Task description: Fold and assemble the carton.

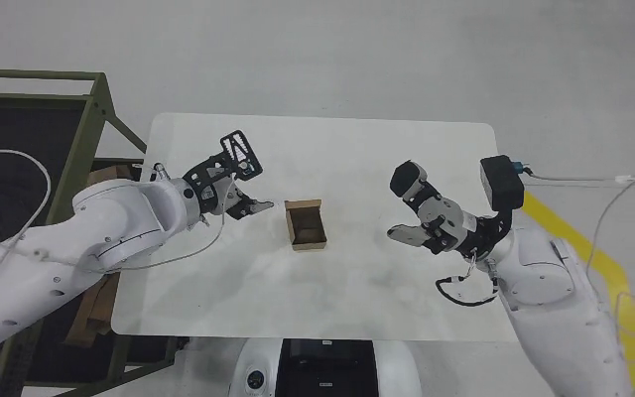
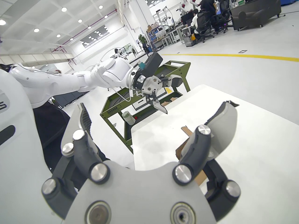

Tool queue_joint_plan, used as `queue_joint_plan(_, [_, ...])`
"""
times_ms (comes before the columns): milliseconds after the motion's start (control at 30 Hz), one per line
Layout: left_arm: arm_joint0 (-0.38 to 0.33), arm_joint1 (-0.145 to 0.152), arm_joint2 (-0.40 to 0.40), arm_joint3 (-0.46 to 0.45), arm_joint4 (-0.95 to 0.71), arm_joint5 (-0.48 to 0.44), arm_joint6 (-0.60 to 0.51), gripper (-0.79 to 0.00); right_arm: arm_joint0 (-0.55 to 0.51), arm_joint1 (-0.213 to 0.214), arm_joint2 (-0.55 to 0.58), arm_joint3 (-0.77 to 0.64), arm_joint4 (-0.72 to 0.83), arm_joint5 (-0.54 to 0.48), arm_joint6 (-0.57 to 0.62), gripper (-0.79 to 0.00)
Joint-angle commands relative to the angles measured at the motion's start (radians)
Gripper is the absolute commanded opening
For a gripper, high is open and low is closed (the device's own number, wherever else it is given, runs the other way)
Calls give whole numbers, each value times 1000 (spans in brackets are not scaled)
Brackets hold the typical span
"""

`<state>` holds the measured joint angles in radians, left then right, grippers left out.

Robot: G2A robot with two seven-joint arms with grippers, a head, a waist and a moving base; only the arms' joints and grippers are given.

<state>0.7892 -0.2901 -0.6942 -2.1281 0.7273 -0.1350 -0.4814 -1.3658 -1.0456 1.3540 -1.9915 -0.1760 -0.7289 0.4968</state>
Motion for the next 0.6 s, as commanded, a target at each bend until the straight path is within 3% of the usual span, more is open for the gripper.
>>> queue_joint_plan(0, [62, 24, -9, 8, 3, 28, 62, 0, -6, -3, 2, 0, -55, -10, -46, 0])
queue_joint_plan(233, [173, 68, -33, 36, -21, 7, 175, 0, -27, -7, -8, 13, -126, -18, -94, 0])
queue_joint_plan(567, [176, 71, -37, 35, -19, -7, 170, 0, -27, -7, -8, 13, -126, -18, -94, 0])
